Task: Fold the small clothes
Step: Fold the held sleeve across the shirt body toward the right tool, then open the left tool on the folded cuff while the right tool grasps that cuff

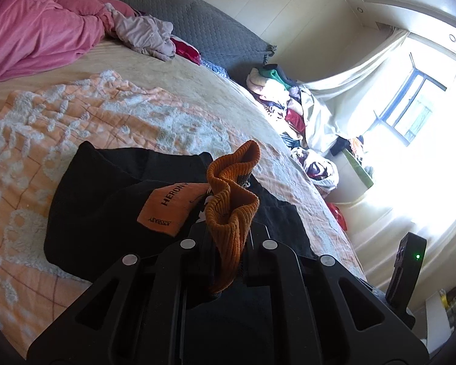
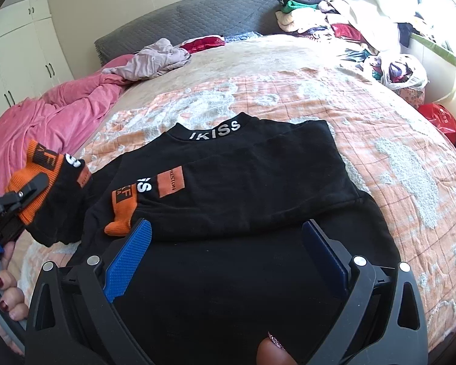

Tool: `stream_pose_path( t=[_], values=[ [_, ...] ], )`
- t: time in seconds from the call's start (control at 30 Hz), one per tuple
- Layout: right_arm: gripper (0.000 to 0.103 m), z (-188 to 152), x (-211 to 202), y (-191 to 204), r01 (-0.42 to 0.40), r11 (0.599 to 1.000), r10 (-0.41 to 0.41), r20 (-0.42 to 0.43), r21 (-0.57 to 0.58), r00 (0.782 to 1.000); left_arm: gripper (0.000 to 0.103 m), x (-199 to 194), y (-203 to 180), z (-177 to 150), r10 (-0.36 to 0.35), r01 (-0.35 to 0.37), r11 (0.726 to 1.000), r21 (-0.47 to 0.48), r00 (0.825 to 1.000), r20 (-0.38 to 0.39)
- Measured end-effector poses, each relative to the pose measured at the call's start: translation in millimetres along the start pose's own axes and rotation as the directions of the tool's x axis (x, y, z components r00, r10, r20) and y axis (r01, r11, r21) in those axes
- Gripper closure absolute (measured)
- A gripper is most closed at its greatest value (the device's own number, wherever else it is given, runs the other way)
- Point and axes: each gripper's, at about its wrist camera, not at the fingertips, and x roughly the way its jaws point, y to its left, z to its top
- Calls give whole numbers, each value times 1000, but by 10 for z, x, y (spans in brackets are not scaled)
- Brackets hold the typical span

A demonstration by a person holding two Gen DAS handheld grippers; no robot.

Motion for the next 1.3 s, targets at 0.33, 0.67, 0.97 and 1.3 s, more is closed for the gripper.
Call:
stream_pose_path(
  t=[0.33,0.67,0.97,1.3],
  values=[
    [5,24,-49,-188,16,998,-16,7,56,1000,97,302,-127,-194,-36,40,999,34,993,-116],
    [5,-7,23,-171,-6,998,8,-19,64,1000,66,293,-168,-196,-29,40,997,64,988,-152],
    [5,-160,321,200,-138,990,141,-122,29,982,25,210,-16,-78,172,-157,979,128,978,-116],
    [25,-297,581,575,-211,977,204,-171,-25,964,10,125,266,13,260,-254,965,66,961,-99]
  ],
)
